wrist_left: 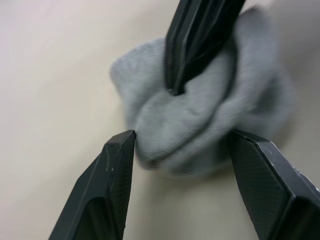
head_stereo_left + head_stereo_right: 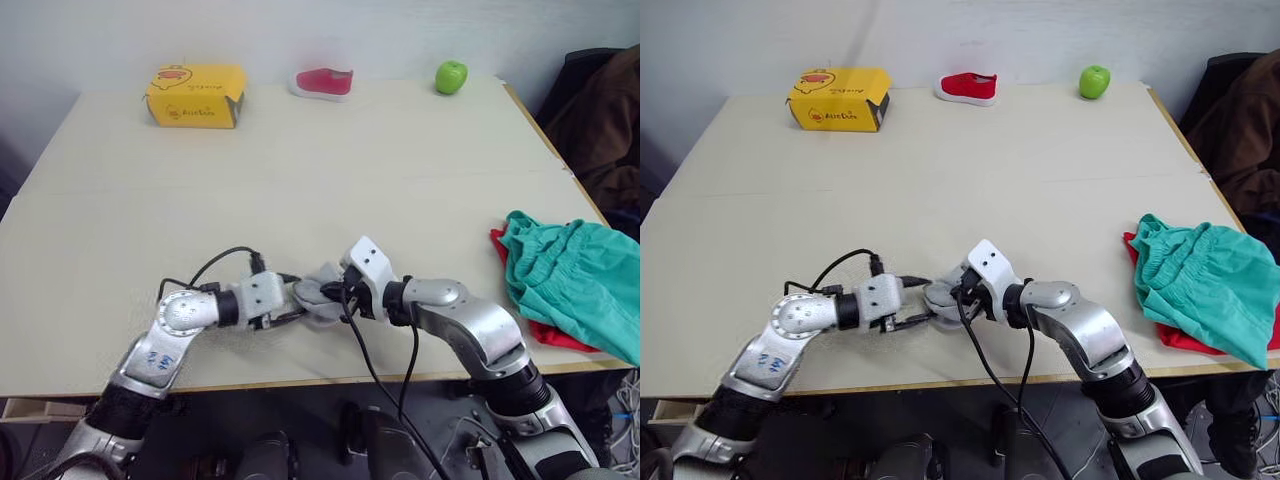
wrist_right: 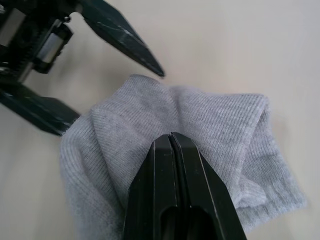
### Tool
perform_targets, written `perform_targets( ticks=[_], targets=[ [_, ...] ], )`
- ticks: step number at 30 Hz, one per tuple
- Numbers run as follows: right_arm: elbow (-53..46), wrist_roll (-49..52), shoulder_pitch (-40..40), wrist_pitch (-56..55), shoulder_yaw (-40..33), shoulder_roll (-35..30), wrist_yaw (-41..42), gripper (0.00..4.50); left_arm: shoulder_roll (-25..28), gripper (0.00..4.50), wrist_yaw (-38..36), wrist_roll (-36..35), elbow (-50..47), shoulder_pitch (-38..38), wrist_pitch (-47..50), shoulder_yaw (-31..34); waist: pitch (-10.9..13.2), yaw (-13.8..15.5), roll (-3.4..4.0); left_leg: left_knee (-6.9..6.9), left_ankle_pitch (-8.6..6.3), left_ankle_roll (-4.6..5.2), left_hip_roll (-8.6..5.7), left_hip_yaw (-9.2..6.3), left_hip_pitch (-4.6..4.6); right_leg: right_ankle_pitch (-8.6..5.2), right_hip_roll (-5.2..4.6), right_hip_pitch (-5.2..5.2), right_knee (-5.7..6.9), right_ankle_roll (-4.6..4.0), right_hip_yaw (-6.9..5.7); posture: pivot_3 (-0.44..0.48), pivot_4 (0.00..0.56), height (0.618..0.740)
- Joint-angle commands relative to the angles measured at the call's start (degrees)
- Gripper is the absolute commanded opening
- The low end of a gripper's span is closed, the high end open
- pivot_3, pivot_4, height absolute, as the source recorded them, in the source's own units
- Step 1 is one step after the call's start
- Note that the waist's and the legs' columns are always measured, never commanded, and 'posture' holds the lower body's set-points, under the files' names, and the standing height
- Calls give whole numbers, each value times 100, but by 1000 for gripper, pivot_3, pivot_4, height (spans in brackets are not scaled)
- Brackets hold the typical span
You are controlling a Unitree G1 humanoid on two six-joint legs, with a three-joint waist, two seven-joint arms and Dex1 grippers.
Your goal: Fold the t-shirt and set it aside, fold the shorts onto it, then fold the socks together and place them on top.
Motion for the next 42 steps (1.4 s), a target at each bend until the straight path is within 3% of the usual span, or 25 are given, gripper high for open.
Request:
perform_targets(
  ticks=[1, 3, 8, 12, 19, 23, 32, 37, 42],
  targets=[
    [198, -188, 145, -117, 196, -71, 25, 0, 227, 2838, -449, -1432, -379, -344, 1407, 752, 0, 9, -2, 2, 0, 0, 0, -1, -1, 0, 0, 0, -4, 0, 0, 0, 150, 740],
    [230, -251, 158, -209, 239, -77, 39, 0, 190, 2838, -390, -1648, -115, -764, 1818, 881, 0, 30, -3, 7, 0, 0, -2, -5, -3, 0, 0, 1, -10, 1, 0, 0, 150, 740],
    [272, -326, 213, -327, 261, -87, 57, 0, -240, 1312, -579, -1790, 902, -1877, 2362, 637, -9, 21, -17, 10, 0, 0, -6, -9, -9, 3, 3, 6, 1, 7, -2, 0, 150, 740],
    [269, -375, 228, -389, 282, -150, 52, 0, -446, 43, -785, -1175, 1524, -2205, 1841, 68, -9, 0, -18, 6, 0, -3, -5, -3, -9, 3, 10, 3, -2, 7, -2, 0, 150, 740],
    [86, -337, 324, -306, 192, -244, 95, 0, -550, 43, -1124, -409, 2031, -2293, 1056, -625, -10, 25, -19, 10, 0, -4, -6, -4, -12, 3, 9, 3, -3, 6, -2, 0, 150, 740],
    [-202, -156, 451, -98, 136, -467, 278, 0, -671, 43, -958, 256, 2364, -2333, 548, -1009, -11, 63, -21, 13, 0, -3, -7, -8, -17, 4, 6, 4, -7, 9, -3, 0, 150, 740],
    [-1265, 481, 823, 369, -338, -1531, 900, 0, -880, 43, -861, 602, 2545, -2254, 186, -1025, -14, 167, -27, 17, -4, 3, -7, -11, -17, 7, 5, 8, -15, 13, -5, 0, 150, 740],
    [-1079, 788, 220, 617, -893, -1145, 629, 0, -863, 43, -862, 665, 2390, -2090, 166, -991, -14, 140, -27, 23, -4, 3, -6, -6, -16, 8, 4, 5, -24, 14, -3, 0, 150, 740],
    [-588, 569, -293, 546, -631, -646, 346, 0, -857, 43, -793, 704, 2287, -2018, 174, -942, -14, 144, -27, 28, -3, 3, -5, -9, -17, 8, 4, 4, -3, 13, -5, 0, 150, 740]
  ],
)
